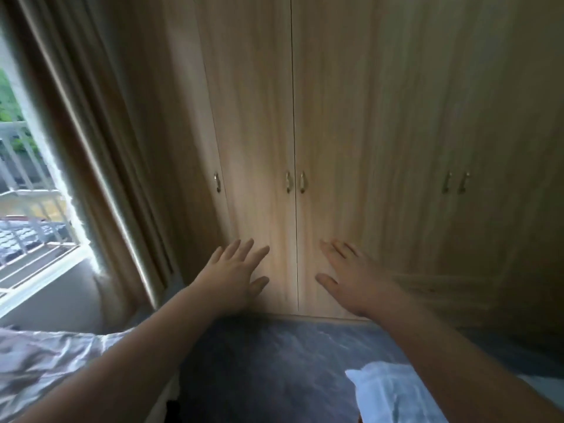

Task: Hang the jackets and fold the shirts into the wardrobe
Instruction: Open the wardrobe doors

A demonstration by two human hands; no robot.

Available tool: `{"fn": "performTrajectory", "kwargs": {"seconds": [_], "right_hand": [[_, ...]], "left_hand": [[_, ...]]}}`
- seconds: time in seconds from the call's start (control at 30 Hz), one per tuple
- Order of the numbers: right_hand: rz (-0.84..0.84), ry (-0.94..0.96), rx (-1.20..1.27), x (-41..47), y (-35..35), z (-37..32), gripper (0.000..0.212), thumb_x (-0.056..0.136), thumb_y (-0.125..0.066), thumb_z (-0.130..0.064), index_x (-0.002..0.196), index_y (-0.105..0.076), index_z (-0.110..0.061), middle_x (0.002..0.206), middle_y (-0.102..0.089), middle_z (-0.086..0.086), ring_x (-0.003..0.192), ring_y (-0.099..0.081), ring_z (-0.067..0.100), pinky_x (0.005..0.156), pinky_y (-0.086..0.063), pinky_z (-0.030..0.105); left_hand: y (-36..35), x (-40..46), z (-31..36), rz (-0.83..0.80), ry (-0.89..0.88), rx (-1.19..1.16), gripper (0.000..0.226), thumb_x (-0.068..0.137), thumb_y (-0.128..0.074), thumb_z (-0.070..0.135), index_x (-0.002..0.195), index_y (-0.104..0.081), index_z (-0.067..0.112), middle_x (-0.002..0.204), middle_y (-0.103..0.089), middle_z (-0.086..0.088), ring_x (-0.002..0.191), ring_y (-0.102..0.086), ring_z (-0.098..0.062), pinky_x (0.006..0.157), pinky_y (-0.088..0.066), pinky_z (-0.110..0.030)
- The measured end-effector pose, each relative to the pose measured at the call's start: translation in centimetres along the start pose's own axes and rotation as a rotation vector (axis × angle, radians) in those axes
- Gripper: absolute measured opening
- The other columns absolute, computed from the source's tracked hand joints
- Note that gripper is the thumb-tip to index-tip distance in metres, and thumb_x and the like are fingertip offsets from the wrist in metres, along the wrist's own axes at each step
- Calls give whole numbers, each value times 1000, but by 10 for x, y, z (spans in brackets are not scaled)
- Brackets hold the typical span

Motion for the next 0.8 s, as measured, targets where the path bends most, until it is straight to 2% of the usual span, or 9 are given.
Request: {"fn": "performTrajectory", "kwargs": {"seconds": [0.07, 0.13, 0.27, 0.37, 0.47, 0.6, 0.7, 0.8], "right_hand": [[-1, 70, -8, 44, -3, -2, 70, 99, -28, -58, 157, 0, -29, 166, -3, -1, 152, -2, 25, 121, -9, 41], [-21, 123, -23, 82, -12, -3, 70, 100, -28, -58, 157, 0, -29, 166, -3, 0, 152, 0, 25, 122, -7, 40], [-35, 164, -81, 158, -32, 13, 76, 90, -13, -68, 156, 1, -32, 166, -2, -1, 152, 2, 24, 123, -9, 43], [-12, 141, -97, 222, -42, 35, 76, 89, -13, -68, 156, -2, -33, 165, -7, -1, 152, 0, 24, 123, -11, 43], [14, 107, -124, 291, -57, 53, 88, 77, 0, -70, 156, -5, -31, 165, -11, 1, 151, -3, 26, 122, -13, 42], [-10, 52, -135, 378, -66, 68, 72, 93, -23, -65, 156, -9, -31, 164, -13, 1, 150, -7, 26, 120, -15, 43], [53, 41, -159, 438, -66, 84, 83, 82, -8, -68, 155, -19, -28, 161, -23, 1, 148, -16, 28, 119, -20, 43], [32, -3, -129, 479, -82, 109, 83, 82, -7, -67, 155, -17, -30, 162, -20, -2, 148, -15, 27, 120, -18, 41]], "left_hand": [[2, 29, -17, 10, 32, 1, 66, 98, -24, 62, 153, 4, 42, 166, -1, 1, 152, 4, -27, 123, -6, -50], [-1, 60, -33, -5, 57, -25, 66, 98, -24, 62, 153, 5, 42, 166, 1, 1, 152, 6, -26, 123, -4, -50], [-18, 133, -63, -19, 85, -46, 66, 98, -23, 61, 153, 5, 41, 166, 4, 1, 152, 8, -27, 122, -2, -50], [-34, 195, -83, -15, 72, -72, 65, 98, -22, 62, 153, 6, 41, 165, 7, 1, 151, 10, -27, 121, 1, -49], [-52, 265, -115, 9, 48, -57, 65, 98, -22, 63, 153, 6, 41, 165, 6, 0, 151, 8, -27, 121, -2, -49], [-57, 359, -161, 33, 29, -38, 66, 98, -23, 62, 154, 4, 39, 166, 3, -3, 152, 6, -29, 122, -4, -51], [-55, 426, -184, 80, -9, -3, 67, 98, -23, 62, 155, 3, 37, 166, 0, -3, 152, 2, -29, 122, -7, -51], [-67, 480, -188, 100, -53, -43, 67, 97, -22, 62, 155, 0, 37, 165, -3, -3, 152, -1, -28, 122, -9, -49]]}}
Point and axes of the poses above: each hand's wrist, its own x-axis towards the middle knuckle, its own y-axis out of the back of the hand, z = x × y, the point moved 2 cm from there along x, towards the middle knuckle
